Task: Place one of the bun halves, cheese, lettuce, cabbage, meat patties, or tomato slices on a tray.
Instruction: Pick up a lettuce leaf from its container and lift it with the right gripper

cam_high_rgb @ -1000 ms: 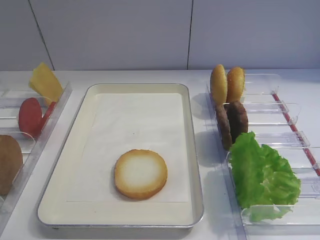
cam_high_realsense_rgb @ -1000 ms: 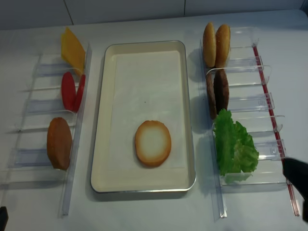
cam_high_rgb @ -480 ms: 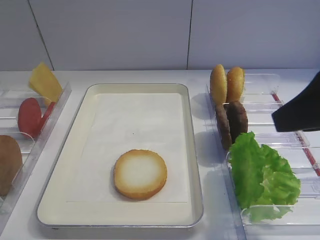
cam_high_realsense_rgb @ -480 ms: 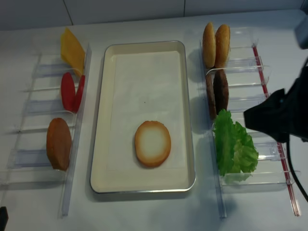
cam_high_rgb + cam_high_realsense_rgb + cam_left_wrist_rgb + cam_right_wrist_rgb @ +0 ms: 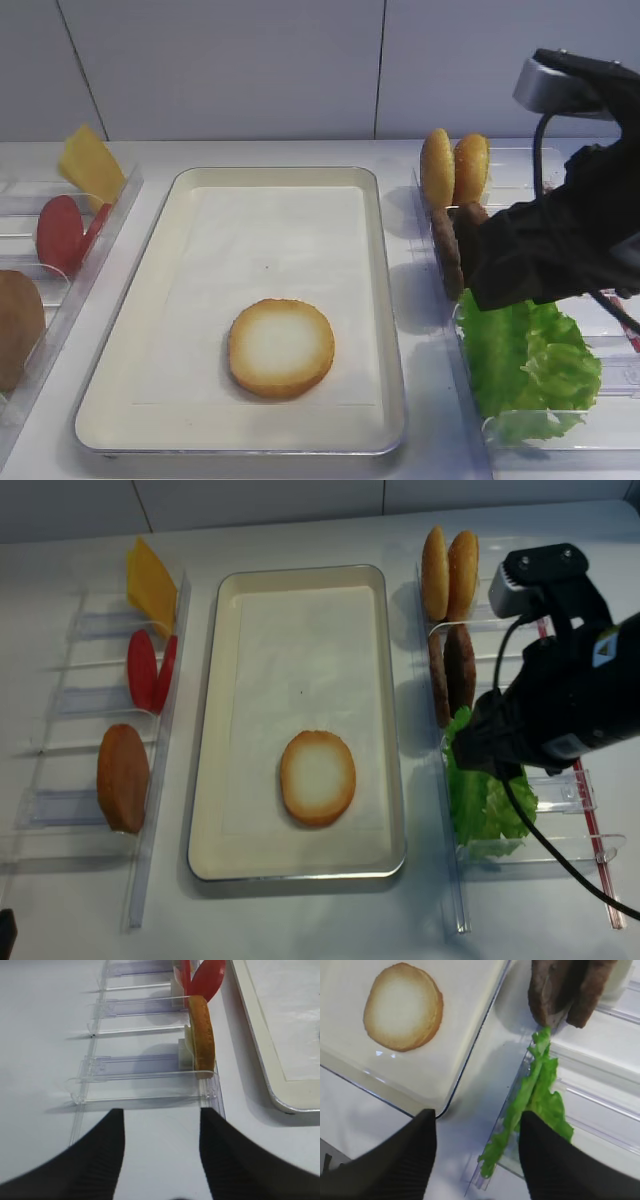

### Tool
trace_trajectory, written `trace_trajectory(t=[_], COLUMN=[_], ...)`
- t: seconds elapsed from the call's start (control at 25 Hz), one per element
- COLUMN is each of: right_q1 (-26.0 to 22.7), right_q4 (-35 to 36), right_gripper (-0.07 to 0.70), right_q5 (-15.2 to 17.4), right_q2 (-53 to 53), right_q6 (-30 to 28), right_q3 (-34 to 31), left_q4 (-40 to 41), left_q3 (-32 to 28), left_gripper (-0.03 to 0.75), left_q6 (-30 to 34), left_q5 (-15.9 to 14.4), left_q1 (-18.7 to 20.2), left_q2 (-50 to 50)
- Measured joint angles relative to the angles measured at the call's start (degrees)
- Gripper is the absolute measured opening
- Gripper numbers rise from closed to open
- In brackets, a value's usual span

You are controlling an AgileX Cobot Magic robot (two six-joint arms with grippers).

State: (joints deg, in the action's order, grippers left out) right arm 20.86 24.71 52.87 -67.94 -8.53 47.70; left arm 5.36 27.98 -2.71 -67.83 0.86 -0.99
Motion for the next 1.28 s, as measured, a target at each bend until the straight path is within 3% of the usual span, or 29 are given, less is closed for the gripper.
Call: trace_trajectory(t=[0.2,0.4,0.56,0.76,1.28], right_q1=[0.1,0.1,0.1,0.1,0.1], right_q4=[-0.8,-1.1,-1.5,-3.2,2.1], right_gripper=[0.368,0.255,0.208,0.070,0.058], right_q5=[-2.8,-3.5,-3.9,-4.0,-0.4], right_q2=[-3.2,-5.2,-6.5,-6.5,2.2], right_q6=[0.3,0.5,0.5,0.3,-3.6], right_q3=[0.0,0.0,0.0,0.0,5.2], left_q4=[0.0,0.0,0.0,0.0,0.0], left_q3=[0.0,0.0,0.0,0.0,0.0], left_gripper=[0.340,0.340,0.340,0.340,0.340], left_q6=[0.0,0.0,0.0,0.0,0.0], left_q5=[0.0,0.0,0.0,0.0,0.0], left_q1=[0.0,0.0,0.0,0.0,0.0], left_q2=[0.0,0.0,0.0,0.0,0.0])
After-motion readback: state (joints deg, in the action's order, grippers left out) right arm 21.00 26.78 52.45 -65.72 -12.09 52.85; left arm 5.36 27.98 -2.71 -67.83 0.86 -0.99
